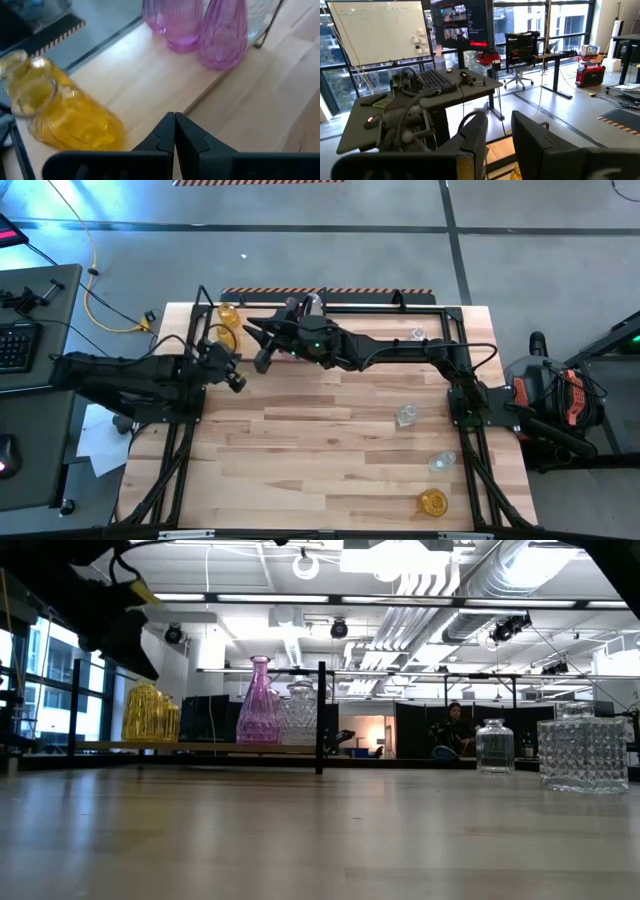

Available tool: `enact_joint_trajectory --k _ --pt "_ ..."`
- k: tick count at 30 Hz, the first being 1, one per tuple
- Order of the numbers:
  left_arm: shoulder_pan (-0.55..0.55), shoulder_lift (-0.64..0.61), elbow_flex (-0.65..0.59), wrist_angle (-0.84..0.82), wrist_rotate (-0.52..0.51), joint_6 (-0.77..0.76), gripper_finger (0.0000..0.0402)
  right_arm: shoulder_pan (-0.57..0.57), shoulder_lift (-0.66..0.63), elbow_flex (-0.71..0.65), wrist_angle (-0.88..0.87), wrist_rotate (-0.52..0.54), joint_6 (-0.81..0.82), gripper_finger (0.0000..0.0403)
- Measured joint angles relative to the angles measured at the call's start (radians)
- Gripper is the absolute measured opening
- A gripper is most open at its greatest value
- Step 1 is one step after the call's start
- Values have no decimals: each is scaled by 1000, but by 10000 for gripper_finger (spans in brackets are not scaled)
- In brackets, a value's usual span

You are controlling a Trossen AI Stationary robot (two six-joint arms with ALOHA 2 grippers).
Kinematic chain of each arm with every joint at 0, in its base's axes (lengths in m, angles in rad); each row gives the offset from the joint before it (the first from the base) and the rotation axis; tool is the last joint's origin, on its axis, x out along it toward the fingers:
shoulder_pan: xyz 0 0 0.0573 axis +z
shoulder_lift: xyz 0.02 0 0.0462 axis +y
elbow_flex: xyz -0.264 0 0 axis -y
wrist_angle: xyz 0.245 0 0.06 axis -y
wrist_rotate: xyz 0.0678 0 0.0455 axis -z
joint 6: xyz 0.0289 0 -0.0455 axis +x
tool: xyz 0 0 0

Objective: Sort vases onto shelf
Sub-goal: Put the yellow vase on the shelf aligned with the other yellow vase

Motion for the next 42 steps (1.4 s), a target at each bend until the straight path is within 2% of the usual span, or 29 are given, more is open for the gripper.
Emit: enact_joint_trajectory --k 3,8,20,25,31,42 --pt "6 27 -1 -1 -2 -18 0 0 0 0 -19 0 0 76" --pt "43 94 -1 -27 -71 -65 0 0 0 0 -25 0 0 76" --pt "138 218 -1 -23 -95 -60 0 0 0 0 -31 -38 -8 76" --pt "181 228 -1 -23 -138 -59 0 0 0 0 -31 -80 1 76" --pt "239 228 -1 25 -156 29 0 2 0 0 -31 -85 19 76" --pt "334 228 0 53 -143 107 0 18 0 -1 -30 -87 37 76"
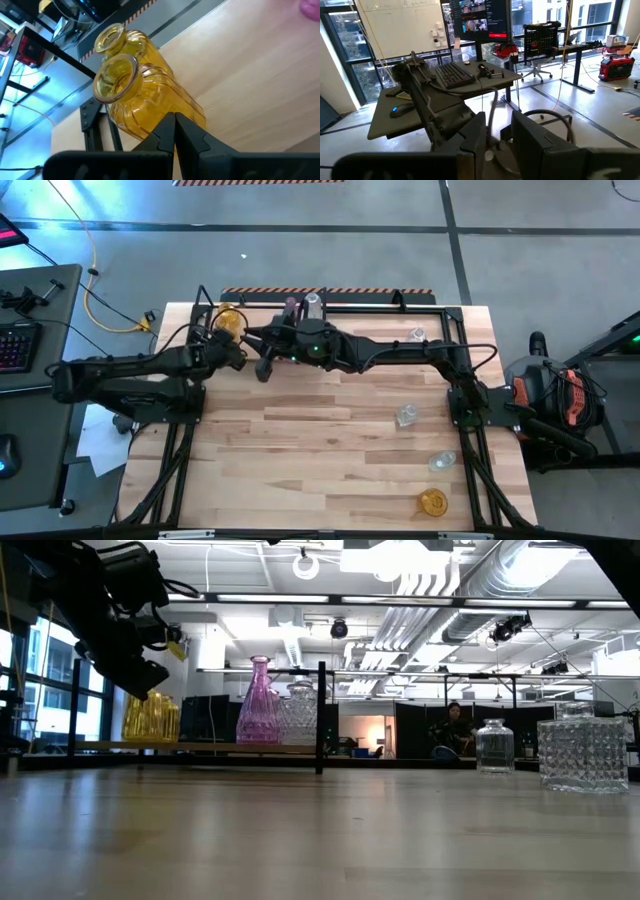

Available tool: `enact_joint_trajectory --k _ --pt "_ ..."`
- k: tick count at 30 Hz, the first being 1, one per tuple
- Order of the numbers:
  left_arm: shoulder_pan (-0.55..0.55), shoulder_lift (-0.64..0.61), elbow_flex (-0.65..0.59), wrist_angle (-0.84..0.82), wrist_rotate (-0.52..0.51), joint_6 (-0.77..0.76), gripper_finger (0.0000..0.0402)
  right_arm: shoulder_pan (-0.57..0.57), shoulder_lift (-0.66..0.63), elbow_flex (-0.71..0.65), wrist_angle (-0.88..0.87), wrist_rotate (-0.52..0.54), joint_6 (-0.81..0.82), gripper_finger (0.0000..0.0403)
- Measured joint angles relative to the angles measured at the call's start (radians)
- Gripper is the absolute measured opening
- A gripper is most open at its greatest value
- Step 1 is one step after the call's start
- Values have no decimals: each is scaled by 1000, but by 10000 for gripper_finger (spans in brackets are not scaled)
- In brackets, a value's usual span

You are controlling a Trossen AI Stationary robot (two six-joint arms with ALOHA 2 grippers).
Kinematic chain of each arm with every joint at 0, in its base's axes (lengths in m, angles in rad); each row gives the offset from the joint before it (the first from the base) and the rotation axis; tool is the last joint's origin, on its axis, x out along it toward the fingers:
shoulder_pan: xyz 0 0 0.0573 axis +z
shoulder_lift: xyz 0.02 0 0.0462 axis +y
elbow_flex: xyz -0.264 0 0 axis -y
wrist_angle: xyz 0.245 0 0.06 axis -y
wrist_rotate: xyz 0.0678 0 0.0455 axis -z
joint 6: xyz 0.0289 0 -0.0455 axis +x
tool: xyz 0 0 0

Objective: Sort vases onto shelf
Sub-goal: Put the yellow vase on the shelf aligned with the other yellow vase

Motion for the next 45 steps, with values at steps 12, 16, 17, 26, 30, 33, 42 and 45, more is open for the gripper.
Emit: enact_joint_trajectory --k 12,16,17,26,30,33,42,45 --pt "50 0 0 17 15 9 0 8 0 0 2 1 51 76" --pt "50 0 0 16 11 9 0 19 0 0 2 0 54 76" --pt "50 0 0 16 11 9 0 22 0 0 2 -1 60 76" --pt "50 0 0 10 20 9 0 28 -1 0 -192 37 62 76" --pt "50 -1 1 9 47 9 0 32 -1 0 -368 146 62 76" --pt "50 -1 1 2 60 9 0 32 -1 0 -478 210 71 76" --pt "50 -1 1 1 67 15 0 29 -1 0 -591 251 87 76" --pt "50 -1 1 3 64 15 0 28 -1 0 -590 251 87 76"
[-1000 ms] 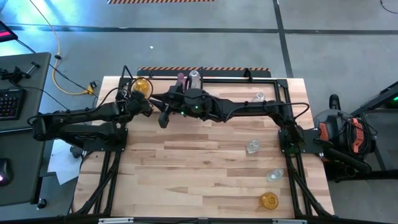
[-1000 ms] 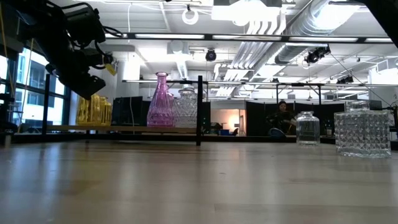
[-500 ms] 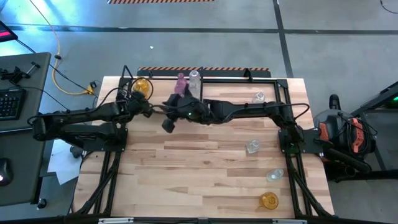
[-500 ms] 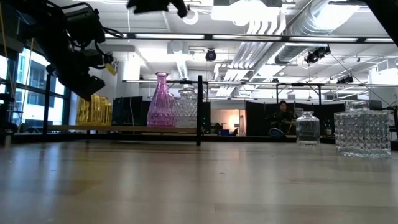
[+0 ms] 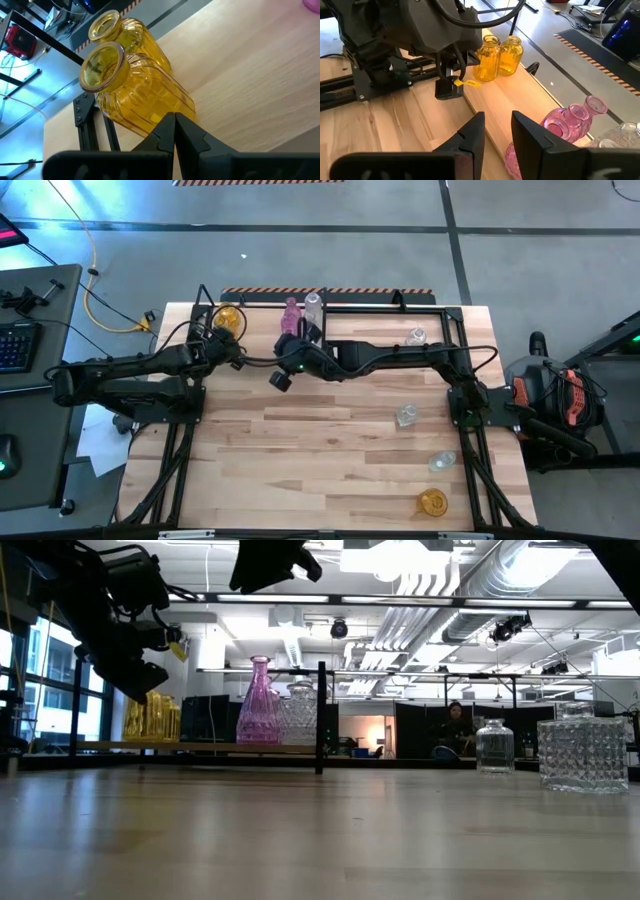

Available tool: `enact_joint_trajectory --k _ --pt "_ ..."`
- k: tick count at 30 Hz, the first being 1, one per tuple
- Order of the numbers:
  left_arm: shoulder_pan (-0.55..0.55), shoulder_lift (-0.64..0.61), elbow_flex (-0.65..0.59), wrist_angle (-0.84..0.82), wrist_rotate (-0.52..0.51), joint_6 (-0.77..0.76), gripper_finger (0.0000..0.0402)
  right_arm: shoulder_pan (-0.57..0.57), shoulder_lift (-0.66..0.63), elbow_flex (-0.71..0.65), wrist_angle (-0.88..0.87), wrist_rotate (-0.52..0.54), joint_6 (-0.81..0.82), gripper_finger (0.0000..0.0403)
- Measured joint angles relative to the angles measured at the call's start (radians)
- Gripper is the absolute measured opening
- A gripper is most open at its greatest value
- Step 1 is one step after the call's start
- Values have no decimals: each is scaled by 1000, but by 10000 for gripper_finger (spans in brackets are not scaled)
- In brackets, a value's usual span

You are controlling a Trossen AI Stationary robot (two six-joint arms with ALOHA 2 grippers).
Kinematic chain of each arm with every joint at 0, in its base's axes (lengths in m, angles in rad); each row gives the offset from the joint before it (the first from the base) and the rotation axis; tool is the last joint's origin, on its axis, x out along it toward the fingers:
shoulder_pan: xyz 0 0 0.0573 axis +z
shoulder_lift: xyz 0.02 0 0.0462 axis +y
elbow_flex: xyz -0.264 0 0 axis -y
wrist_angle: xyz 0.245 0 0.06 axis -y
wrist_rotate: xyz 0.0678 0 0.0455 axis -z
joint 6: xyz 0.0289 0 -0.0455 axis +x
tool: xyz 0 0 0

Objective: Sort vases onto shelf
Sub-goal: Put the yellow vase on the shelf aligned with the other yellow vase

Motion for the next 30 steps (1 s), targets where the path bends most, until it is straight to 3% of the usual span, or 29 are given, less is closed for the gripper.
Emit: enact_joint_trajectory --k 16,23,30 --pt "60 0 0 18 -31 2 0 5 0 0 8 -48 9 76" --pt "79 0 0 111 -10 114 0 5 0 0 8 -61 11 76" --pt "111 0 0 129 6 125 0 5 0 0 8 -62 11 76"
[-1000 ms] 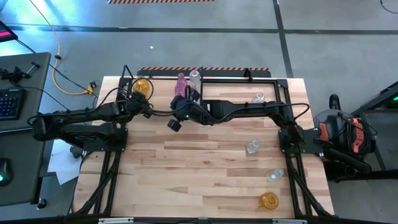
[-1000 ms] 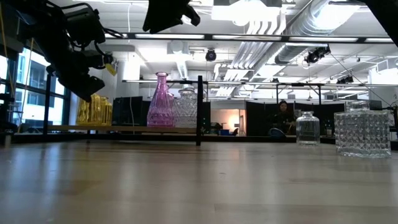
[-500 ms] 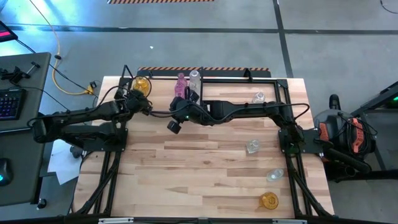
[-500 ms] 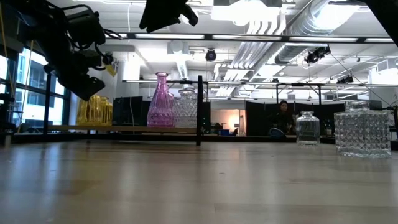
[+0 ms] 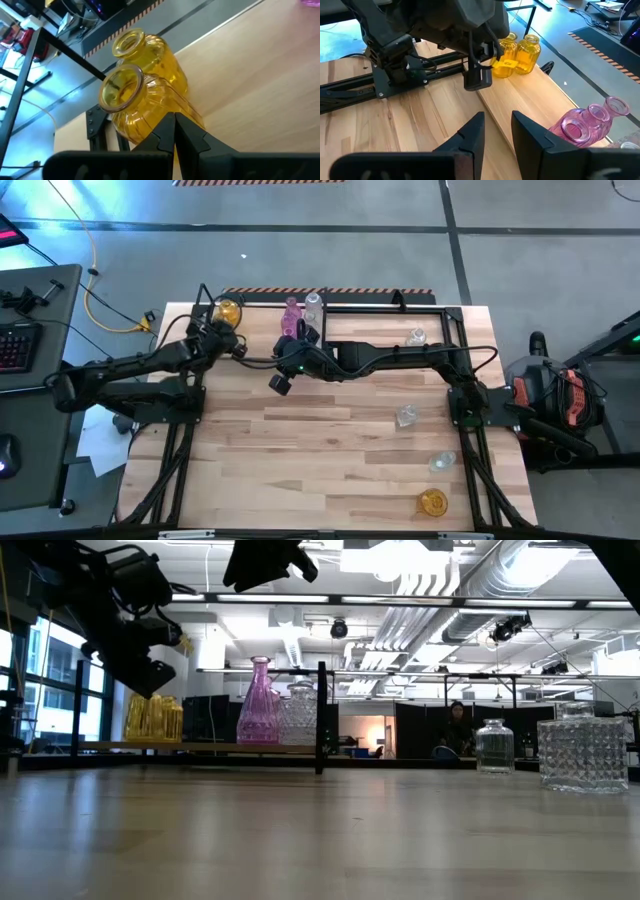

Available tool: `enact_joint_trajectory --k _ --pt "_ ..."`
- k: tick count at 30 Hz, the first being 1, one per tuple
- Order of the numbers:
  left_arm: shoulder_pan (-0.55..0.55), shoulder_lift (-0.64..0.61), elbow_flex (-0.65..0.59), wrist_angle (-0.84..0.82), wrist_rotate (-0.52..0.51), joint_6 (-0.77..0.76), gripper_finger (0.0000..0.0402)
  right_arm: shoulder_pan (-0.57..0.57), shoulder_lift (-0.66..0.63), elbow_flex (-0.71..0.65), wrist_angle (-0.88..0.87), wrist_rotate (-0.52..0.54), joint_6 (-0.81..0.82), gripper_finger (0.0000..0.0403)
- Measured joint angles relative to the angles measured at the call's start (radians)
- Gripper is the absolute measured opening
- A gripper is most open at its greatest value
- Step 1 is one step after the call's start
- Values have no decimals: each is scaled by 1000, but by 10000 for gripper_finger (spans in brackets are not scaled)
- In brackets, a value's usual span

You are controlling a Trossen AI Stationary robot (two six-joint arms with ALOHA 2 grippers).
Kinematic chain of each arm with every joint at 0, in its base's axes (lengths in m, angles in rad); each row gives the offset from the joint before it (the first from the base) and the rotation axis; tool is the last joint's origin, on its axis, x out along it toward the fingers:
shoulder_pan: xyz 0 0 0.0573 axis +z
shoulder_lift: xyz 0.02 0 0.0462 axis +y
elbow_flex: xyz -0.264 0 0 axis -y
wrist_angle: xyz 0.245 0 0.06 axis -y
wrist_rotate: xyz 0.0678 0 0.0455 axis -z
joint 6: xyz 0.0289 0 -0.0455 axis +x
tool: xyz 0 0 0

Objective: Sort vases onto shelf
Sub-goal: Put the yellow vase on the shelf aligned with the other yellow vase, then adjust the top yellow vase on the shelf

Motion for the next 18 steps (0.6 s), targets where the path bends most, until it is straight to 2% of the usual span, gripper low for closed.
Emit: enact_joint_trajectory --k 12,18 --pt "31 -15 1 2 57 40 0 0 0 0 0 0 12 76" --pt "-12 -74 86 -19 70 79 0 0 0 0 1 -8 19 76"
